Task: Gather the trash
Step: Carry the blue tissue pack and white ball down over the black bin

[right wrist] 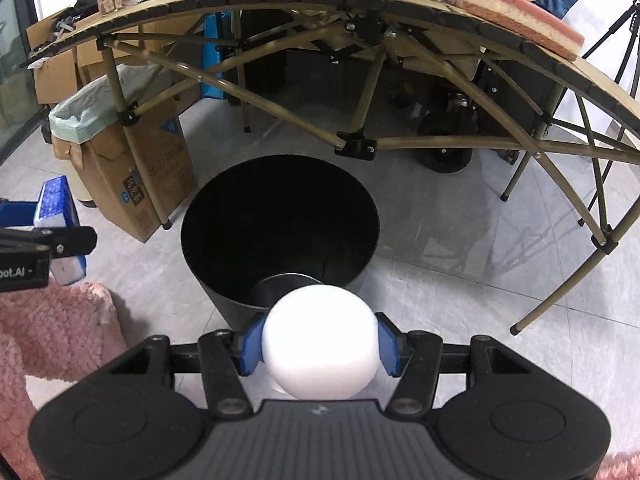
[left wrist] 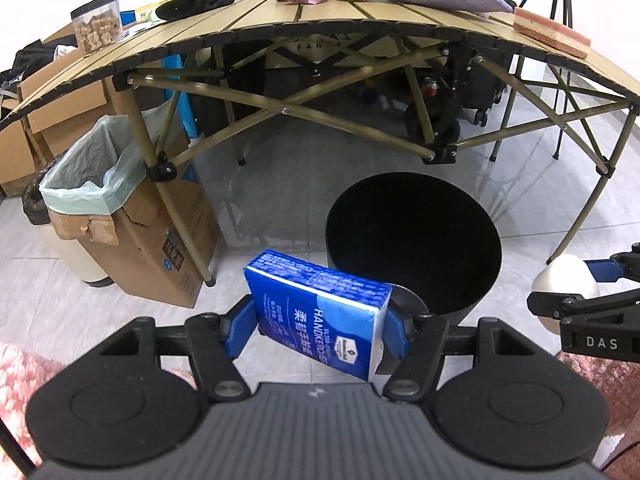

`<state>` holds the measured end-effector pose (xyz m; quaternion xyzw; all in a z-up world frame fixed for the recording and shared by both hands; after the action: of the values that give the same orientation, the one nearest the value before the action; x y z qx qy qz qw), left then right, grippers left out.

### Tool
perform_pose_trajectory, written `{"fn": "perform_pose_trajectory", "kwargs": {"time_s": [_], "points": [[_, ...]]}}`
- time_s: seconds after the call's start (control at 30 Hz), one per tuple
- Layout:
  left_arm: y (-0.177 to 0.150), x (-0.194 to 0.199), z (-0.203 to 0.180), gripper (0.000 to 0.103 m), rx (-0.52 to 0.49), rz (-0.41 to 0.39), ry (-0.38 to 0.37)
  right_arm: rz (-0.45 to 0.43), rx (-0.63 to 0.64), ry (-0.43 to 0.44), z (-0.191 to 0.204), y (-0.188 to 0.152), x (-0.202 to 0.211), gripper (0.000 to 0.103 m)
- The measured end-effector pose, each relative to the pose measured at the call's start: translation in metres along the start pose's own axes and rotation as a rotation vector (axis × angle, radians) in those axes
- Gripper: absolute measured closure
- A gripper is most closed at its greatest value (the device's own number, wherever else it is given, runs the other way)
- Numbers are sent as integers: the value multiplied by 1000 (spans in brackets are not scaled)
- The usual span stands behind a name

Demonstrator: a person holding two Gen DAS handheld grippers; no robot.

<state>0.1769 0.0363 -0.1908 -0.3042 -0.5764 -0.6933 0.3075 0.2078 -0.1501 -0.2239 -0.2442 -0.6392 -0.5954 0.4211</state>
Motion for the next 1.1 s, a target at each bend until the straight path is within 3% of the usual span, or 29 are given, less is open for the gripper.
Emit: {"fn": "perform_pose_trajectory", "kwargs": {"time_s": [1.1], "points": [[35,-24,41,38,94,8,86,-29,49,13,34,65,-84,48]]}}
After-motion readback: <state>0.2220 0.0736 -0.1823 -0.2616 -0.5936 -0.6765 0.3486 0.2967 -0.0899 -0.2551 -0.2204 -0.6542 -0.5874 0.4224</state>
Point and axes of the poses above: each gripper's, at about its wrist camera, not at the fingertips, and x roughly against the way its jaws point, z to its left, y to its top, the point moved 8 cm from there along -x, roughly the way its jaws point, and after that the axes turned 8 degrees about -x, right-handed, at the moved point
